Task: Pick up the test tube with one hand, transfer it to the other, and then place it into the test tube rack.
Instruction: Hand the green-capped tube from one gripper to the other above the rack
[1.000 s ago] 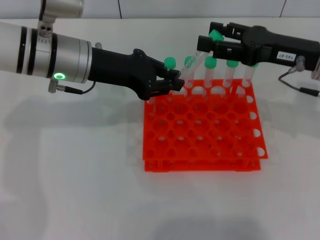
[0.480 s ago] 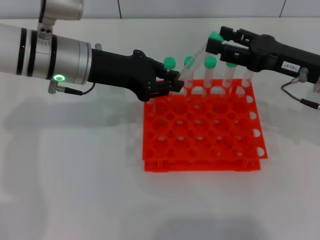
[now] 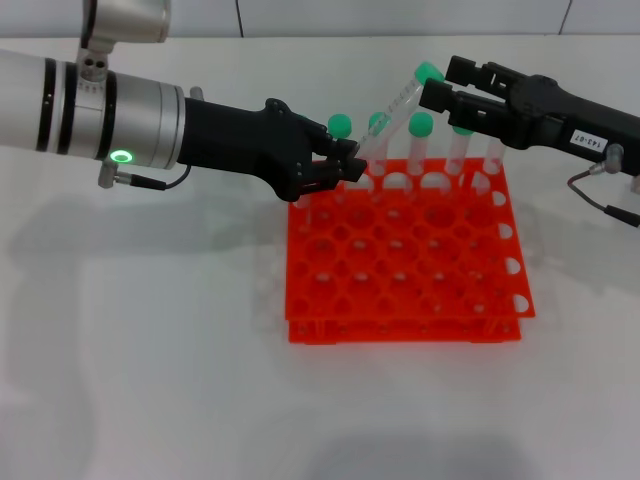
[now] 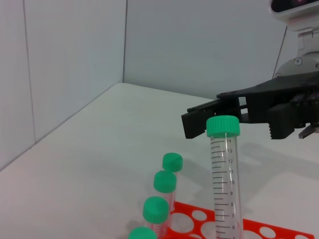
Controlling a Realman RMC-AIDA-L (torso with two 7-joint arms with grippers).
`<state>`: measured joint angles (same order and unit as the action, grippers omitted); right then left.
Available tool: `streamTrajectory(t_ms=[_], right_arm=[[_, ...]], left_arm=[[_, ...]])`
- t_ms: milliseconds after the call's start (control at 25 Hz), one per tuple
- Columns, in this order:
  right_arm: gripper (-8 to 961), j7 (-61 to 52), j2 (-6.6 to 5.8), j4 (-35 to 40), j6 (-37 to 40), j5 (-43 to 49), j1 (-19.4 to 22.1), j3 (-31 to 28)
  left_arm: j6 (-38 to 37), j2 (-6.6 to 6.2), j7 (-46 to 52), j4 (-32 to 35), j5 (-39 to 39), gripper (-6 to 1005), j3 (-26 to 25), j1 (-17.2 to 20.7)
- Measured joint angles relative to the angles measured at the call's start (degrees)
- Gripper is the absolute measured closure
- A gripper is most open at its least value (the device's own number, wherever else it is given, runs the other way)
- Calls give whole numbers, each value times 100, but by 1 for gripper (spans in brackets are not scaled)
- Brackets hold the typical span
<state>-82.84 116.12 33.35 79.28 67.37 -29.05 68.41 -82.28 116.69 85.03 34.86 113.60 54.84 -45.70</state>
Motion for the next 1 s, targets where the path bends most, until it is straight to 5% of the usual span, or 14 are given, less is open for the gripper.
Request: streamTrajectory(t_ms=[680,1000], right_arm=[[171,212,7,-93,-158,-381,-41,291],[322,247,2,-149,-137,-438,-17,303]], left_arm=[[106,103,-5,-6,119,740,0,-83],[151,127,-5,-6,119,736,0,-88]])
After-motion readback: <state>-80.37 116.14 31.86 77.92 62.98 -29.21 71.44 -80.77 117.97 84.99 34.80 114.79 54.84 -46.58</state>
